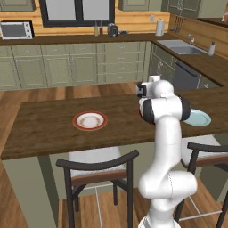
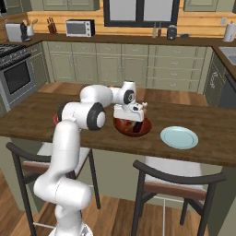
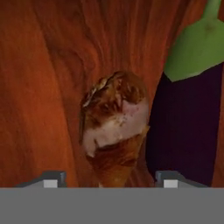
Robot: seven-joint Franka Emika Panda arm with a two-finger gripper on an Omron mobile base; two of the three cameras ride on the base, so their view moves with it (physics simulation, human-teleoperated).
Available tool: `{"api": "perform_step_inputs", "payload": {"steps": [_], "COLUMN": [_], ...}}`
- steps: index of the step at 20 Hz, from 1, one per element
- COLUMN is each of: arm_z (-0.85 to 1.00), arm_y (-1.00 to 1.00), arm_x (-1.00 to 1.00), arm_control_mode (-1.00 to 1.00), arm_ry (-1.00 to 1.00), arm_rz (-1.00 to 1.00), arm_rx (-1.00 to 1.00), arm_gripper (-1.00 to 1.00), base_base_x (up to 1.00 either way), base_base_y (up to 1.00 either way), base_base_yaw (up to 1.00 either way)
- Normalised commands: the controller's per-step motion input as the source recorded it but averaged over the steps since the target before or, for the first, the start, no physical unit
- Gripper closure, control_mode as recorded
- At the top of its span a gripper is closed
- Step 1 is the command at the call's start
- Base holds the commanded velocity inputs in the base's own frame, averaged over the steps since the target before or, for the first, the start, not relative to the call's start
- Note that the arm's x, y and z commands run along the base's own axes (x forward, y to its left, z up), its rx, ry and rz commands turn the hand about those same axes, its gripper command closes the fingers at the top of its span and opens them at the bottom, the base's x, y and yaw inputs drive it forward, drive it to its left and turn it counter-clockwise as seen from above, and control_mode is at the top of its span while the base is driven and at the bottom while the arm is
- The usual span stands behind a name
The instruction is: Pick the chicken drumstick and eggplant from their plates and place them in the bowl. Then put the bowl in the fridge.
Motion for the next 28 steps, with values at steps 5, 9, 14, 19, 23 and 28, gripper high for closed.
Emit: {"api": "perform_step_inputs", "payload": {"steps": [5,9,14,19,23,28], "arm_z": [0.21,0.42,0.10,-0.16,-0.06,-0.24], "arm_y": [0.05,0.49,0.63,0.52,0.07,0.00], "arm_x": [-0.13,-0.50,-0.45,-0.20,0.00,0.09], "arm_control_mode": [-1.00,-1.00,-1.00,-1.00,-1.00,-1.00], "arm_ry": [0.00,-0.07,-0.04,-0.05,-0.12,0.00], "arm_rz": [0.00,0.00,0.00,0.03,0.15,0.15], "arm_rx": [-0.06,-0.16,-0.08,-0.08,-0.10,-0.01], "arm_gripper": [-1.00,-1.00,-1.00,-1.00,-1.00,-1.00], "base_base_x": [0.00,0.00,0.00,0.00,0.00,0.00], "base_base_y": [0.00,0.00,0.00,0.00,0.00,0.00], "base_base_yaw": [0.00,0.00,0.00,0.00,0.00,0.00]}}
